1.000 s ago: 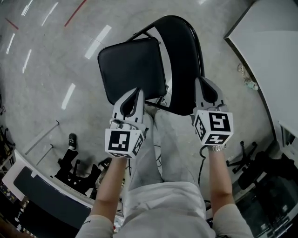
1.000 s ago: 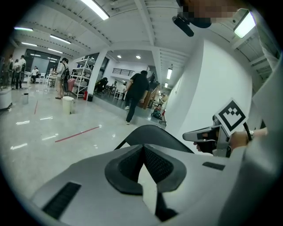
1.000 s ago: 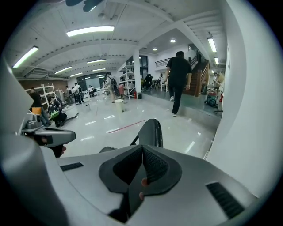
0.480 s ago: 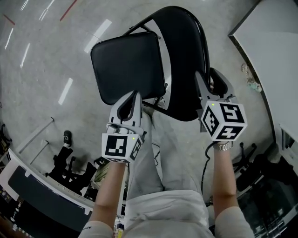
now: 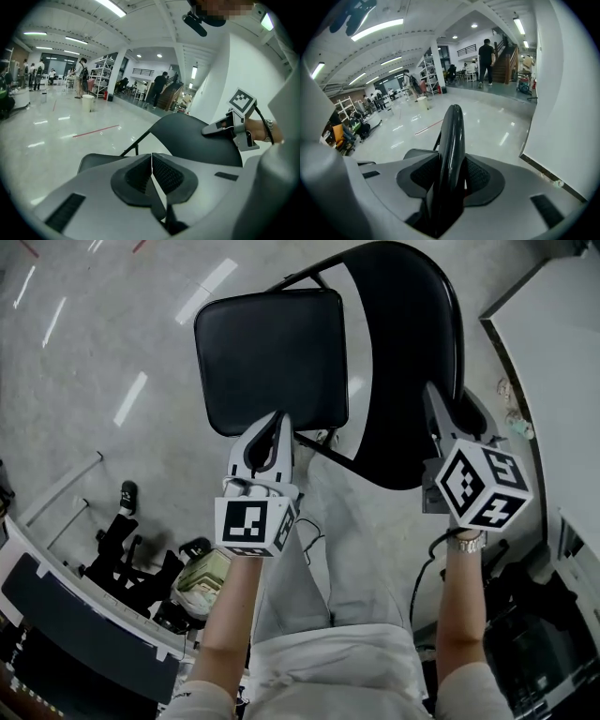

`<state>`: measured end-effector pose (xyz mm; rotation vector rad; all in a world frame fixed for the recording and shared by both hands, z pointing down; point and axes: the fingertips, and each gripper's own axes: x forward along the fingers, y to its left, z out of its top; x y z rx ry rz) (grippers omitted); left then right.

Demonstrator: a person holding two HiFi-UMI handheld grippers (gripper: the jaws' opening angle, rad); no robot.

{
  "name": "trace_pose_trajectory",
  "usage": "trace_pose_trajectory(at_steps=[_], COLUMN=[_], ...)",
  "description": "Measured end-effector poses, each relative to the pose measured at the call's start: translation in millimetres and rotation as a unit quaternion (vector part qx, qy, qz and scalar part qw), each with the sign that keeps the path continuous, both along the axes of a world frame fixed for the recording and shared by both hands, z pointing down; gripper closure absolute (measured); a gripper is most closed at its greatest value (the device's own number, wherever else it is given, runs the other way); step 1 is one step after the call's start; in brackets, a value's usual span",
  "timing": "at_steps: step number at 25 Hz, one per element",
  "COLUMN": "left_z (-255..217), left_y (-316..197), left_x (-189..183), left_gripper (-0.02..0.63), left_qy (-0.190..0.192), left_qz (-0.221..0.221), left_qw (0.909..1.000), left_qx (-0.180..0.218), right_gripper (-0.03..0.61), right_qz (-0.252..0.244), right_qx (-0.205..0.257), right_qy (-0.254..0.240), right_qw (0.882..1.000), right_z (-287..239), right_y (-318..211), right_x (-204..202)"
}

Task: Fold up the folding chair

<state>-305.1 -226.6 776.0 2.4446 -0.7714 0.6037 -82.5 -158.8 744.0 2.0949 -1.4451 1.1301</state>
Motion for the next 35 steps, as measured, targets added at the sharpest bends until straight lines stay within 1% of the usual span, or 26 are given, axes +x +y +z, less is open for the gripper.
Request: trace_pose_trajectory(at_steps=[3, 5, 8, 11, 16, 17, 19, 20, 22, 26, 30, 32, 35], left_z=[23.5, 37.6, 53.9, 65.6, 91.1, 98.2, 114.6, 123.9, 145.0, 197.0, 245.0, 266.4, 296.8], left_y=[-9.3, -21.9, -48.0, -70.7, -104.7, -108.2, -113.8, -116.6, -124.0, -145.0, -156.8, -159.0, -164.7], left_x=[-20.5, -35.3, -58.9, -80.1, -99.8, -101.5, -105.2, -109.1, -121.7, -150.3, -172.4, -180.1, -182.9], left_gripper=[0.601, 0.601, 0.601, 0.600, 0.597, 0.586, 0.507, 0.478, 0.442, 0.390, 0.355, 0.340, 0.323], left_qy=[-0.015, -0.023, -0.032, -0.041, -0.040, -0.037, -0.029, -0.027, -0.030, -0.057, -0.079, -0.080, -0.069], left_qz=[0.002, 0.003, 0.001, 0.008, 0.019, 0.025, 0.039, 0.041, 0.036, 0.017, 0.012, 0.007, 0.001], left_qw=[0.9997, 0.9994, 0.9992, 0.9988, 0.9981, 0.9977, 0.9963, 0.9952, 0.9925, 0.9873, 0.9812, 0.9768, 0.9709], left_qx=[-0.020, -0.026, -0.026, -0.027, -0.044, -0.050, -0.070, -0.085, -0.113, -0.147, -0.175, -0.198, -0.229], right_gripper=[0.420, 0.422, 0.420, 0.420, 0.420, 0.420, 0.419, 0.419, 0.417, 0.416, 0.413, 0.411, 0.410], right_qz=[0.020, 0.027, 0.027, 0.027, 0.023, 0.023, 0.023, 0.023, 0.023, 0.023, 0.024, 0.021, 0.021], right_qx=[-0.008, -0.015, -0.023, -0.033, -0.042, -0.044, -0.046, -0.047, -0.052, -0.054, -0.059, -0.062, -0.060], right_qy=[0.007, 0.019, 0.036, 0.047, 0.063, 0.066, 0.072, 0.073, 0.074, 0.078, 0.087, 0.088, 0.092], right_qw=[1.000, 0.999, 0.999, 0.998, 0.997, 0.997, 0.996, 0.996, 0.996, 0.995, 0.994, 0.994, 0.994], right_z=[-1.9, -3.3, -2.8, -1.2, 0.9, 1.7, 3.3, 3.9, 4.3, 5.3, 6.5, 6.9, 6.7], right_y=[0.4, 0.7, -0.6, 0.8, -2.5, -1.8, -1.2, -1.0, -0.2, -3.3, -2.3, -2.7, -6.5], right_x=[-0.3, 0.0, -1.2, -4.3, -3.0, -2.1, -1.3, -1.5, -2.4, -0.9, -1.3, -2.8, -2.2])
